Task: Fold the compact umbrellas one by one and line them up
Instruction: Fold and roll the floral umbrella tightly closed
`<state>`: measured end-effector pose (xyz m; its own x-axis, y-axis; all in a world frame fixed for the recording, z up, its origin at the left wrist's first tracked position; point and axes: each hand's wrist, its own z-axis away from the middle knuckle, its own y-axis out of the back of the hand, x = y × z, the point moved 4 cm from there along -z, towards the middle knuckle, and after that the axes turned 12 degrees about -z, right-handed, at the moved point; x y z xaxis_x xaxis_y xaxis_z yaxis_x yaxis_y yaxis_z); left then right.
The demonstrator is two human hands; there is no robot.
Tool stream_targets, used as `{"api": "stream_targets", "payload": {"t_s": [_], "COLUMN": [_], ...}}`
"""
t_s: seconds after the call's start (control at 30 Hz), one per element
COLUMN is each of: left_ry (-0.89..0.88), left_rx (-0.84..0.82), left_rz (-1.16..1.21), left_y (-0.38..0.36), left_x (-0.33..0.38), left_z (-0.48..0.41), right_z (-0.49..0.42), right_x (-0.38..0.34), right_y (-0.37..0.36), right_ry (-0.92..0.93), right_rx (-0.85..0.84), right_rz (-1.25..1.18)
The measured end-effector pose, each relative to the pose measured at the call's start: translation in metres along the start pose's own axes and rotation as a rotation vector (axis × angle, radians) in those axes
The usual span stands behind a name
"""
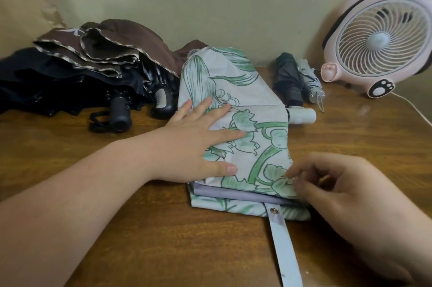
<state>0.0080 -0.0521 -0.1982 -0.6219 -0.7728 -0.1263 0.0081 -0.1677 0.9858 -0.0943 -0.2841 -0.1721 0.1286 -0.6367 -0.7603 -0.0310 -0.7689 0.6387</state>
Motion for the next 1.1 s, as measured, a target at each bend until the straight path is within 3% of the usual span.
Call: {"api": "stream_targets", "payload": {"t_s": [0.17, 0.37, 0.67, 0.87, 1.0, 1.1], "left_ry": [0.021, 0.067, 0.109, 0.071, 0.076, 0.078], "left_rx": [0.011, 0.053, 0.053, 0.013, -0.003, -0.007], "left_rz": [0.008, -0.006, -0.033, -0.076, -0.083, -0.059], "left_y": [-0.001, 0.000, 0.003, 0.004, 0.005, 0.006], "left_x": [0.000, 0.000, 0.000, -0.001, 0.002, 0.003], "left_z": [-0.002, -0.004, -0.009, -0.008, -0.007, -0.008], "right_z": [-0.017, -0.015, -0.017, -0.015, -0.023, -0.049], "right_x": [-0.026, -0.004, 0.025, 0.010, -0.008, -0.041], "right_y": [0.010, -0.003, -0.007, -0.009, -0.005, 0.002], "right_ry": [0.041, 0.037, 0.090, 0.131, 0.083, 0.265], "right_rx": [-0.010, -0.021, 0.114, 0.049, -0.119, 0.010], "right_rz": [0.065, 0.094, -0.238, 0.051, 0.373, 0.515]}}
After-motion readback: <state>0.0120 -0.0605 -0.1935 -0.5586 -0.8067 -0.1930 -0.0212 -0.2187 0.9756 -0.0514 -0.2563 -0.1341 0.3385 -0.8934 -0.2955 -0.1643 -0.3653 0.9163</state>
